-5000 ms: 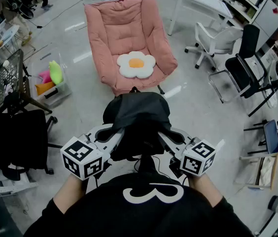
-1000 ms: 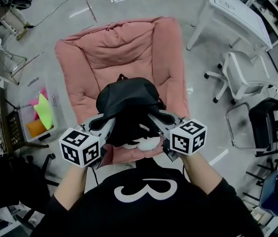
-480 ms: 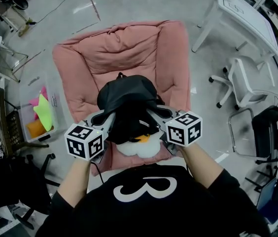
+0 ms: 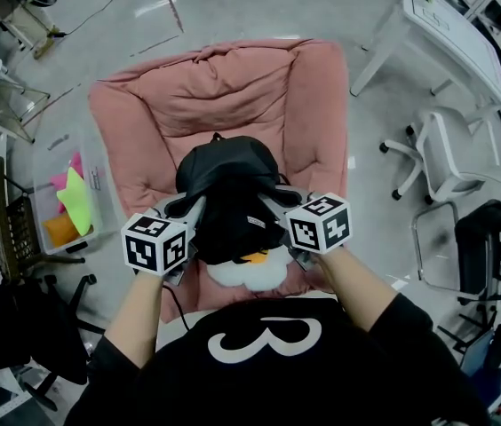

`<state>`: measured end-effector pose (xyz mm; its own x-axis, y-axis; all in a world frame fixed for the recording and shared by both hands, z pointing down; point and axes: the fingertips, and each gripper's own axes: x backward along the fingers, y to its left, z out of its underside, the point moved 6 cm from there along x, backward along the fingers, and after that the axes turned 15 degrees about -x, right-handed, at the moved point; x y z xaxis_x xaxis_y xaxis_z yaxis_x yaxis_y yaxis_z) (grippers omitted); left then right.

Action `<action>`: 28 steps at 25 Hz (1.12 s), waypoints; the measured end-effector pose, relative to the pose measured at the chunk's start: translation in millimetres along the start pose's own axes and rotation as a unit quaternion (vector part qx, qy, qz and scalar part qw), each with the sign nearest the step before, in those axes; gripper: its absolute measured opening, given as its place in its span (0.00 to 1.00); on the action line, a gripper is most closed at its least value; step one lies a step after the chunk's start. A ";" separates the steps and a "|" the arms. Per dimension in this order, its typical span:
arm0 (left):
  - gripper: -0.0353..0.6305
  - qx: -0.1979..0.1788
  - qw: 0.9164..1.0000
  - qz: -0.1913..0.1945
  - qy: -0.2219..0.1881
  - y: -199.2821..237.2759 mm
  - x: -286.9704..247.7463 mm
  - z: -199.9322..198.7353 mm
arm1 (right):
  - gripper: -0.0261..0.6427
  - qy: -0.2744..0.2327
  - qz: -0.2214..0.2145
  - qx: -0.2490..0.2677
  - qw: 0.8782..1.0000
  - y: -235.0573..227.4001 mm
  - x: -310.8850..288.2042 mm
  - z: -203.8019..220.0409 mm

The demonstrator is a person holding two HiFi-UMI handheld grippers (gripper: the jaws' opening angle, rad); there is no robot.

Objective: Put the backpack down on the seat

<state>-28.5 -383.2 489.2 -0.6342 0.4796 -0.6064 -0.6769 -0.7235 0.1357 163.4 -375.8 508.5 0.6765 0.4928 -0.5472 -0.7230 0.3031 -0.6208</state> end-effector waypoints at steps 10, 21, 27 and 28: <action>0.07 0.036 0.999 -0.014 -0.008 27.9 -36.6 17.4 | 0.09 0.012 0.008 -0.006 1.000 -30.7 -41.7 -4.6; 0.19 0.068 0.997 -0.029 0.006 55.9 -66.2 24.5 | 0.17 0.009 0.049 -0.017 0.999 -53.0 -73.3 -17.6; 0.40 0.106 0.994 -0.040 -0.001 72.9 -63.0 35.1 | 0.39 0.011 0.042 -0.019 0.999 -50.2 -71.3 -21.7; 0.43 0.111 0.993 -0.047 -0.003 75.6 -60.3 37.5 | 0.40 0.015 0.047 -0.013 0.999 -50.5 -69.3 -21.5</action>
<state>-55.5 -448.2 565.4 -0.5657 0.5432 -0.6205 -0.7988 -0.5478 0.2487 156.1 -442.7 565.7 0.6108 0.4928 -0.6197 -0.7792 0.2350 -0.5811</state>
